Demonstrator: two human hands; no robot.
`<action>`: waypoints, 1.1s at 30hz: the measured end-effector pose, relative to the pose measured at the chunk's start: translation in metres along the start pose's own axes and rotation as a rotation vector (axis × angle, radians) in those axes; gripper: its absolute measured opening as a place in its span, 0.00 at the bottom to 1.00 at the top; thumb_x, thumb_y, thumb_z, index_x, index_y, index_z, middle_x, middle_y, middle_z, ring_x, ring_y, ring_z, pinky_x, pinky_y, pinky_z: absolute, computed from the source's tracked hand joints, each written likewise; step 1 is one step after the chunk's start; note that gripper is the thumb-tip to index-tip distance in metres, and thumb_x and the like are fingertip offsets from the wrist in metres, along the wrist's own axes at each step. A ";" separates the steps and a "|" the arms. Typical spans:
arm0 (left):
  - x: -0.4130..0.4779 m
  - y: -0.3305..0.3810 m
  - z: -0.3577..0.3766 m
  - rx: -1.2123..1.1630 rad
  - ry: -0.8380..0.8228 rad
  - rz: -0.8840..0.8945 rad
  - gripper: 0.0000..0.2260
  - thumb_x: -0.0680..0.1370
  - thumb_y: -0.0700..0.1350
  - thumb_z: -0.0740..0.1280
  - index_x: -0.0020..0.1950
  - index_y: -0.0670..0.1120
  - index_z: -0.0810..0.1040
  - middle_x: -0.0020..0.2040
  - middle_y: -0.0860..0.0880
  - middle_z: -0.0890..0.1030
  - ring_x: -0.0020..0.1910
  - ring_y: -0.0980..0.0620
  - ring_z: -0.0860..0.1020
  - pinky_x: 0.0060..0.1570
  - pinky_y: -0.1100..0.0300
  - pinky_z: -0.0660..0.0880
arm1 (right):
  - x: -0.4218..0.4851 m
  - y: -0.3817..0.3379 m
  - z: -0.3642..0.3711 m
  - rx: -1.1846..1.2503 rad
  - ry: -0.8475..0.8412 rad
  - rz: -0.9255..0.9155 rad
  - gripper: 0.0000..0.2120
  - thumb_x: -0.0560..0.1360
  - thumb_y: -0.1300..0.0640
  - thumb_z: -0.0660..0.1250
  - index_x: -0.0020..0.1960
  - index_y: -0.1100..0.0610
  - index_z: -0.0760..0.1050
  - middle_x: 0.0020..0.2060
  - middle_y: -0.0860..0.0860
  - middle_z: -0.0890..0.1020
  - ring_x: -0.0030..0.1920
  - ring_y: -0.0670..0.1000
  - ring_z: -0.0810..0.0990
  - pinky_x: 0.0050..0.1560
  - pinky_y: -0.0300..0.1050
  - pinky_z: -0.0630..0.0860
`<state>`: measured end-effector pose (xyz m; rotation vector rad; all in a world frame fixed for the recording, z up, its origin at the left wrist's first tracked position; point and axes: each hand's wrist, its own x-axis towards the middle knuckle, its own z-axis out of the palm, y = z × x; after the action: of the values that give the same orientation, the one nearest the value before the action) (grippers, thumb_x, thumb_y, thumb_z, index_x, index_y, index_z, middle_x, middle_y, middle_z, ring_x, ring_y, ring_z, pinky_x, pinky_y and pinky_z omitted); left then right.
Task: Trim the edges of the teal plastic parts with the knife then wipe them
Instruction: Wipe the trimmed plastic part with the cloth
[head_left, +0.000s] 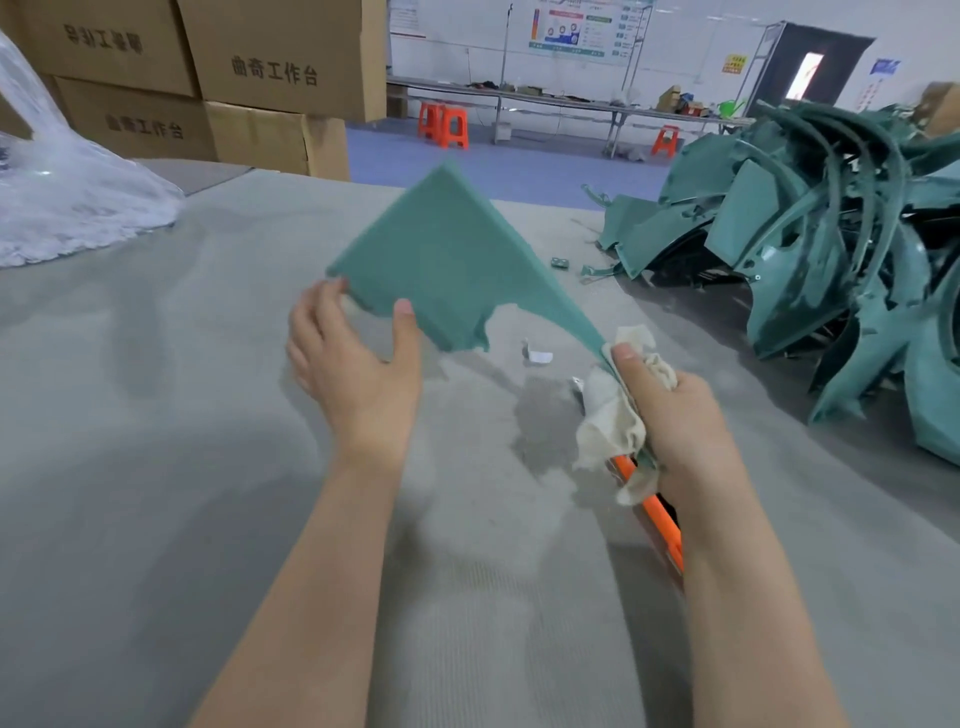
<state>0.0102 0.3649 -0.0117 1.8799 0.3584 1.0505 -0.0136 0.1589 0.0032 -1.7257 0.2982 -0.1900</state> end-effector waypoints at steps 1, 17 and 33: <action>0.001 -0.001 -0.002 0.015 0.007 0.015 0.26 0.76 0.54 0.67 0.69 0.42 0.68 0.70 0.44 0.68 0.70 0.45 0.64 0.70 0.53 0.56 | -0.001 -0.001 -0.002 -0.038 -0.018 -0.008 0.27 0.75 0.43 0.67 0.46 0.71 0.74 0.32 0.59 0.73 0.30 0.56 0.71 0.25 0.43 0.68; 0.005 -0.009 -0.001 -0.084 0.005 -0.040 0.17 0.75 0.56 0.69 0.52 0.44 0.71 0.46 0.50 0.76 0.46 0.46 0.76 0.47 0.53 0.73 | 0.008 0.000 -0.013 1.140 0.327 -0.005 0.05 0.80 0.57 0.62 0.47 0.52 0.76 0.36 0.43 0.82 0.40 0.43 0.82 0.44 0.37 0.78; -0.009 0.007 -0.005 -0.219 0.026 0.123 0.17 0.75 0.56 0.67 0.49 0.44 0.67 0.40 0.53 0.72 0.38 0.52 0.71 0.39 0.53 0.71 | 0.008 0.003 0.006 1.072 0.231 -0.007 0.10 0.82 0.51 0.59 0.47 0.54 0.76 0.30 0.45 0.81 0.33 0.43 0.81 0.32 0.35 0.78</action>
<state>-0.0001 0.3586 -0.0096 1.7103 0.1372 1.1491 -0.0042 0.1614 -0.0009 -0.6416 0.2811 -0.4585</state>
